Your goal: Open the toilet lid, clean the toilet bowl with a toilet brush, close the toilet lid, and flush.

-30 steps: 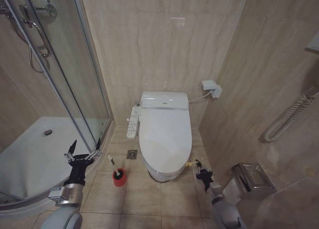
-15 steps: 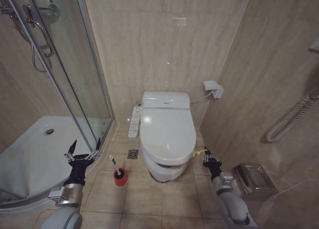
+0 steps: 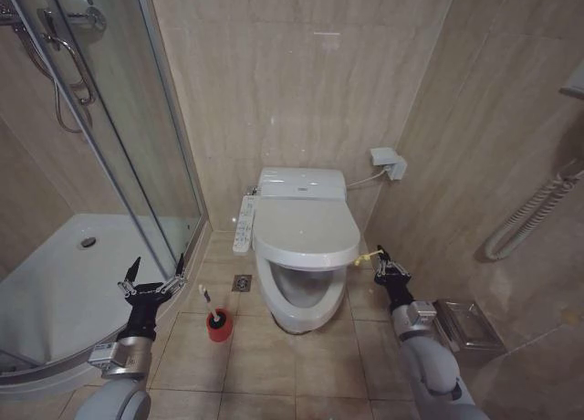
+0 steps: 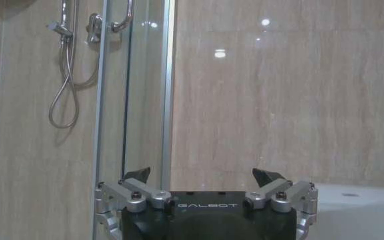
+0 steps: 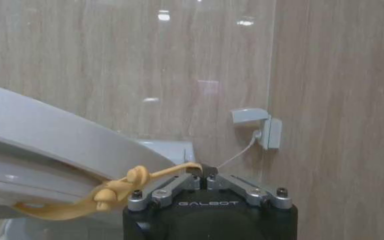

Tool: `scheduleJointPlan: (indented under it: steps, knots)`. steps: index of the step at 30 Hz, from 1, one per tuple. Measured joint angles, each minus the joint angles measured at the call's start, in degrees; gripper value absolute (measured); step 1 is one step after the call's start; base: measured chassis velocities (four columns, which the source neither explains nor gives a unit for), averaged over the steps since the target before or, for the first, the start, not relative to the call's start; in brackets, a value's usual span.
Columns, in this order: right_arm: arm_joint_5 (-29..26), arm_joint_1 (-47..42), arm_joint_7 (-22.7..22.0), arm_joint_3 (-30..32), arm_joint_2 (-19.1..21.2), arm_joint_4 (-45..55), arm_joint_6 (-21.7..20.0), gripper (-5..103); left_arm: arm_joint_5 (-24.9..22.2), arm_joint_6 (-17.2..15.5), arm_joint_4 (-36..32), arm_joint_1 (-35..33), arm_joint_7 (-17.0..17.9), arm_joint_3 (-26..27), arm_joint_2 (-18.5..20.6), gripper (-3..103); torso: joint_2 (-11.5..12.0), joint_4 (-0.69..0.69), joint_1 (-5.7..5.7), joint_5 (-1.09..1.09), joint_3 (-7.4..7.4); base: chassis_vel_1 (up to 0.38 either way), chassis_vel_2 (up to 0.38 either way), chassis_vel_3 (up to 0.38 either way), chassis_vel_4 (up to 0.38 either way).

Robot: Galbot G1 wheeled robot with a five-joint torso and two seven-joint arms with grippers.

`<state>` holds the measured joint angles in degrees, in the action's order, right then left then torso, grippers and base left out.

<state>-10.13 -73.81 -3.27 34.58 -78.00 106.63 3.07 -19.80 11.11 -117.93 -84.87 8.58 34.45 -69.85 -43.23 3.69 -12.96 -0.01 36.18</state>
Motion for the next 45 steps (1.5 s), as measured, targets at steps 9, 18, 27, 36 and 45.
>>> scheduleJointPlan:
  steps: [9, 18, 27, 36, 45]
  knots:
    - [-2.4, 1.9, 0.3, 0.3, 0.2, 0.0, 0.4, 1, 0.0, 0.0, 0.0, 0.0, 0.0, 0.0, 0.0, 100, 0.0, -0.02, 0.0, 0.0, 0.0, 0.0, 0.0, 0.0, 0.0]
    - [-3.2, 2.8, 1.2, 0.5, -0.4, -0.6, 2.1, 1, 0.0, 0.0, 0.0, 0.0, 0.0, 0.0, 0.0, 100, 0.0, -0.01, 0.02, -0.01, 0.0, -0.046, 0.027, 0.041, -0.029]
    - [-2.2, 3.1, -0.3, 1.3, 0.0, -0.2, 4.2, 1, 0.0, 0.0, 0.0, 0.0, 0.0, 0.0, 0.0, 100, 0.0, -0.02, -0.05, -0.02, 0.01, -0.148, 0.121, 0.144, -0.142]
    - [-1.7, 4.9, -2.2, 1.8, 0.8, -0.2, 3.3, 1, 0.0, 0.0, 0.0, 0.0, 0.0, 0.0, 0.0, 100, 0.0, -0.04, 0.03, 0.0, -0.01, 0.031, -0.016, -0.027, 0.016]
    - [-1.6, 11.2, -5.8, 0.6, 1.6, -2.1, 0.0, 1, 0.0, 0.0, 0.0, 0.0, 0.0, 0.0, 0.0, 100, 0.0, -0.03, -0.01, -0.01, 0.0, 0.0, 0.0, 0.0, 0.0]
